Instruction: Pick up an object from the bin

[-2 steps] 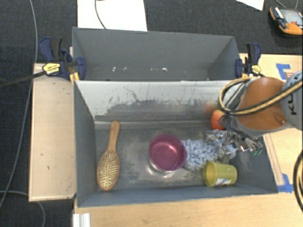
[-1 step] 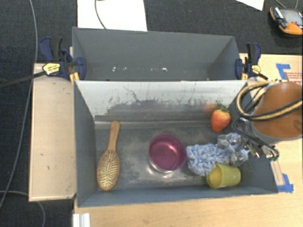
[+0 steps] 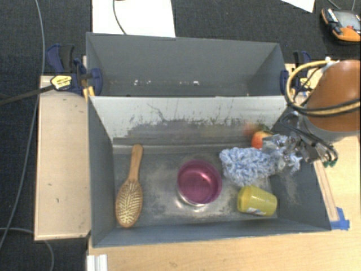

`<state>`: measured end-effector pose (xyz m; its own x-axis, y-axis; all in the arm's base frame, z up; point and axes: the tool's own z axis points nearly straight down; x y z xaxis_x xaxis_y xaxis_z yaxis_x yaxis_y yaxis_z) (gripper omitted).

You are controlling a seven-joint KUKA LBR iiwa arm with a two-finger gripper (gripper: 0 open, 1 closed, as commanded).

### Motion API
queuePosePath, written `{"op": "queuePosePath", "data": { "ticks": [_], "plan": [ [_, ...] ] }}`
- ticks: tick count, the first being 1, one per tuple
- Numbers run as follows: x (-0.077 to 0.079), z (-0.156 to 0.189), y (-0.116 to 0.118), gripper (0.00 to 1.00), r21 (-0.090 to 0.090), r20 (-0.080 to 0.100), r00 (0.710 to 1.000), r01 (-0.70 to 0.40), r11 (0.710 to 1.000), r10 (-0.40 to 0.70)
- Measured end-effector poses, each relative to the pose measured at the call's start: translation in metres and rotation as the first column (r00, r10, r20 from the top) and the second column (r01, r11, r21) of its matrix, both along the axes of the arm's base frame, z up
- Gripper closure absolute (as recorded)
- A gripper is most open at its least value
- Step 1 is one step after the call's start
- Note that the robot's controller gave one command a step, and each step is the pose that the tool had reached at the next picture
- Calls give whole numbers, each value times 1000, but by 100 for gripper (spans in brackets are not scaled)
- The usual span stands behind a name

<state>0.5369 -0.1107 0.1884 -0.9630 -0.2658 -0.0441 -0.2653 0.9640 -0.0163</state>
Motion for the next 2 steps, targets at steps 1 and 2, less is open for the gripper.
{"op": "queuePosePath", "data": {
  "ticks": [1,2],
  "plan": [
    [-24,34,-26,100,-5,-1,998,-55,998,55],
    [-22,49,-21,100,2,-16,999,-45,999,45]
  ]
}}
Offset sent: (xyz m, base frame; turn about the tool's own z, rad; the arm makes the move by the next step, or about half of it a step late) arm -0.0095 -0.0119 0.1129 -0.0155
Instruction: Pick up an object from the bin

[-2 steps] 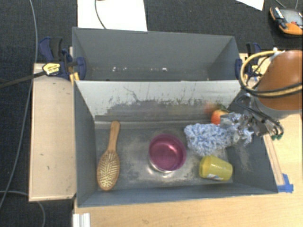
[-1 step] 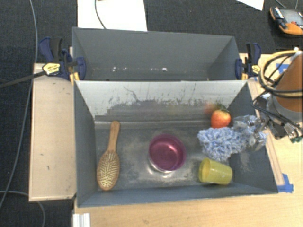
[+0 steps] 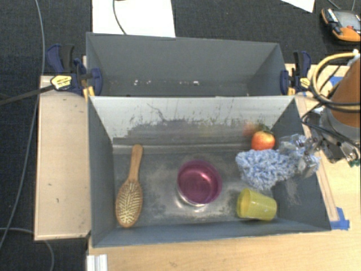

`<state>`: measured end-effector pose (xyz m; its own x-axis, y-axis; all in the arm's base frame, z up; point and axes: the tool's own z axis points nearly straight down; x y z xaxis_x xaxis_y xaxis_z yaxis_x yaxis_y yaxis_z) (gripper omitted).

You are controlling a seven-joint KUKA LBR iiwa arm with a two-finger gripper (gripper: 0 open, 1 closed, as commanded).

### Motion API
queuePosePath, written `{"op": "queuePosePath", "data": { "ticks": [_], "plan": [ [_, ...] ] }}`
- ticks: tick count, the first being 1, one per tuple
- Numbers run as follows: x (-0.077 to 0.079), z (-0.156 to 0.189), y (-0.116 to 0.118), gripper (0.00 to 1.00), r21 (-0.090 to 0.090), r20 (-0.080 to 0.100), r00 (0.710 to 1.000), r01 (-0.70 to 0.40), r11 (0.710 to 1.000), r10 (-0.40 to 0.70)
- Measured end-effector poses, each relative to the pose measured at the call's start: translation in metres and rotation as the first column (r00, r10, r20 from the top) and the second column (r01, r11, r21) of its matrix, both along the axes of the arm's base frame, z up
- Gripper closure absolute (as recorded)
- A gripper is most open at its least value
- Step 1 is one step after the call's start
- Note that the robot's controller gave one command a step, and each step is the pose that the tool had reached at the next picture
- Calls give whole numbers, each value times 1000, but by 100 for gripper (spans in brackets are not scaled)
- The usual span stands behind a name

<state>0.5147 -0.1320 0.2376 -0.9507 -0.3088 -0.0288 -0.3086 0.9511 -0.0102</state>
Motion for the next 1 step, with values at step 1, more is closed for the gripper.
{"op": "queuePosePath", "data": {
  "ticks": [1],
  "plan": [
    [4,24,1,100,-5,15,1000,-18,1000,18]
  ]
}}
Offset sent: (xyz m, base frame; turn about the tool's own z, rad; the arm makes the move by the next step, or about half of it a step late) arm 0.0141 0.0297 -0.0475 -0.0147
